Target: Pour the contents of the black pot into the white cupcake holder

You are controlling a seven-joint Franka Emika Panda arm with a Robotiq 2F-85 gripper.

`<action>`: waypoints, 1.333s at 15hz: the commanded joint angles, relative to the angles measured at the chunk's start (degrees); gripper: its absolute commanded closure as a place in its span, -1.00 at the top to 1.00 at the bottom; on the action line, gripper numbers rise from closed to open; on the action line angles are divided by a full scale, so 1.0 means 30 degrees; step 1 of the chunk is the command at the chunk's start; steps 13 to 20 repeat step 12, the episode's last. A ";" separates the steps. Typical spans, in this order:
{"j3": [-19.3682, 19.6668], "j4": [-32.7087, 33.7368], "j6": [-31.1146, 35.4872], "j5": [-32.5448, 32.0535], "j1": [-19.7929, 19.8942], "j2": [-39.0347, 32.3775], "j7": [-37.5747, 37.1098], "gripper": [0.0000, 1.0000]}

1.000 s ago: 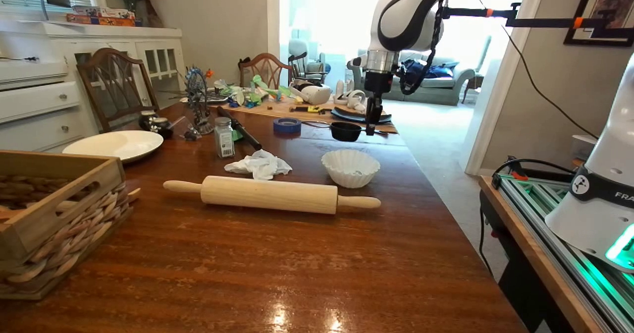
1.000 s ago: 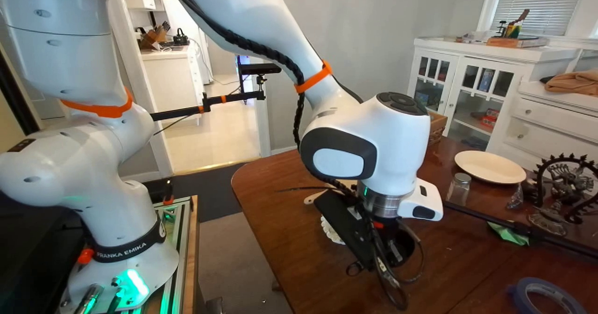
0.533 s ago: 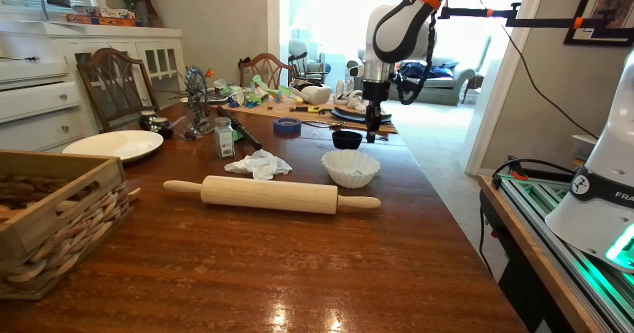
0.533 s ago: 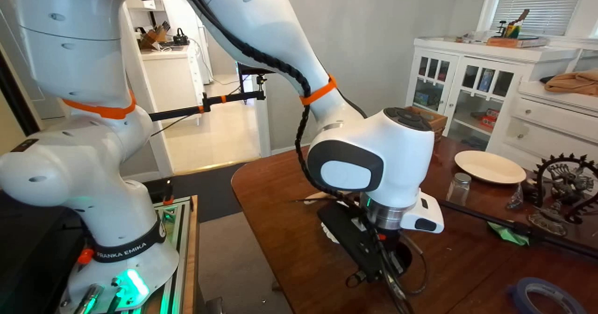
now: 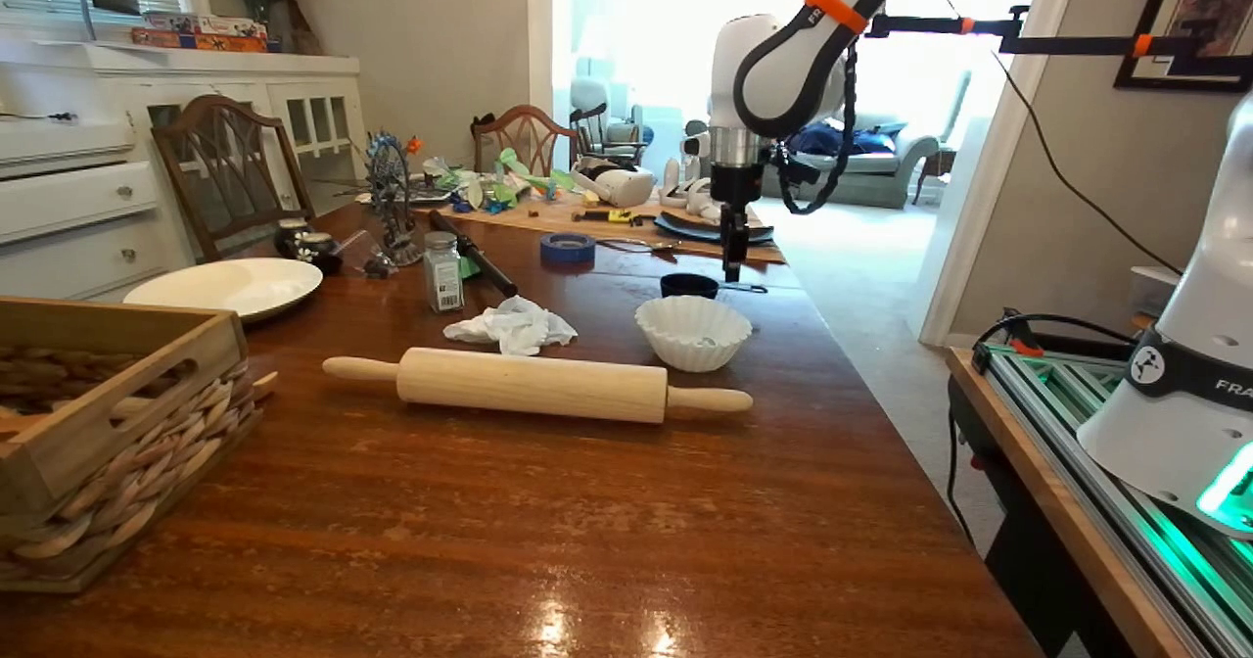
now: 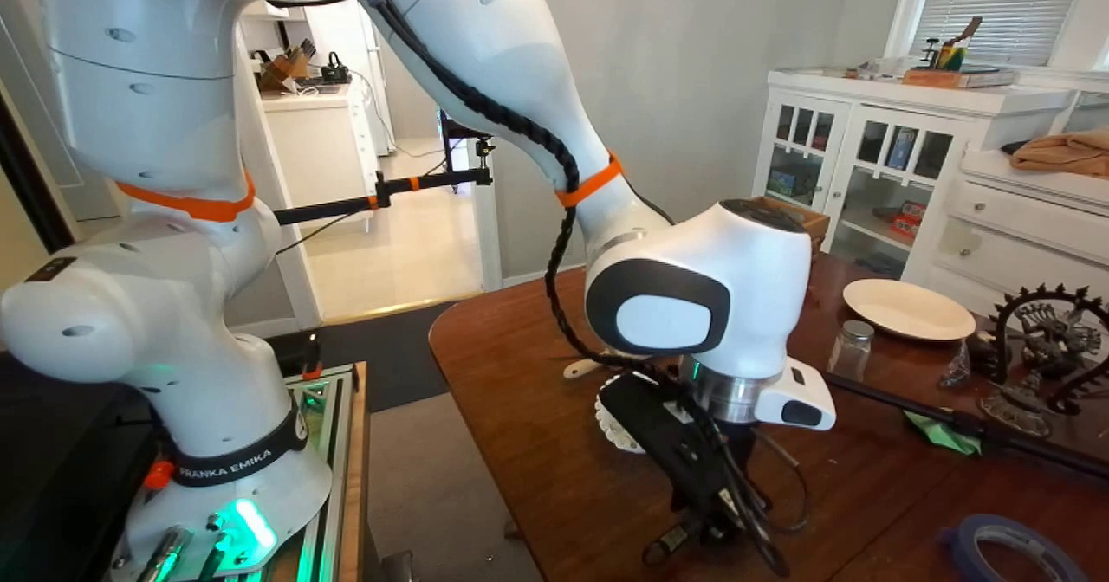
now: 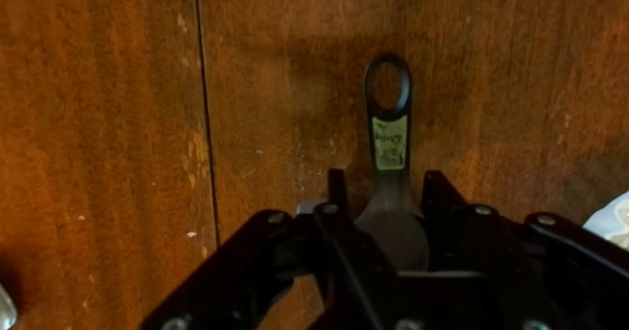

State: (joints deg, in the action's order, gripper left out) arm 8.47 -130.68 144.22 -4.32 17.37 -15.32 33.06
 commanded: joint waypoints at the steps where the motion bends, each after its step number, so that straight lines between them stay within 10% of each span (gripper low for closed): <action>1: 0.0544 -0.1037 -0.1427 -0.2809 -0.1497 0.3208 -0.2898 0.57; 7: -0.0796 -0.0590 -0.7888 -0.0650 -0.3082 0.7750 -0.5785 1.00; 20: -0.0737 -0.0271 -0.7806 -0.0489 -0.3447 0.8142 -0.5690 1.00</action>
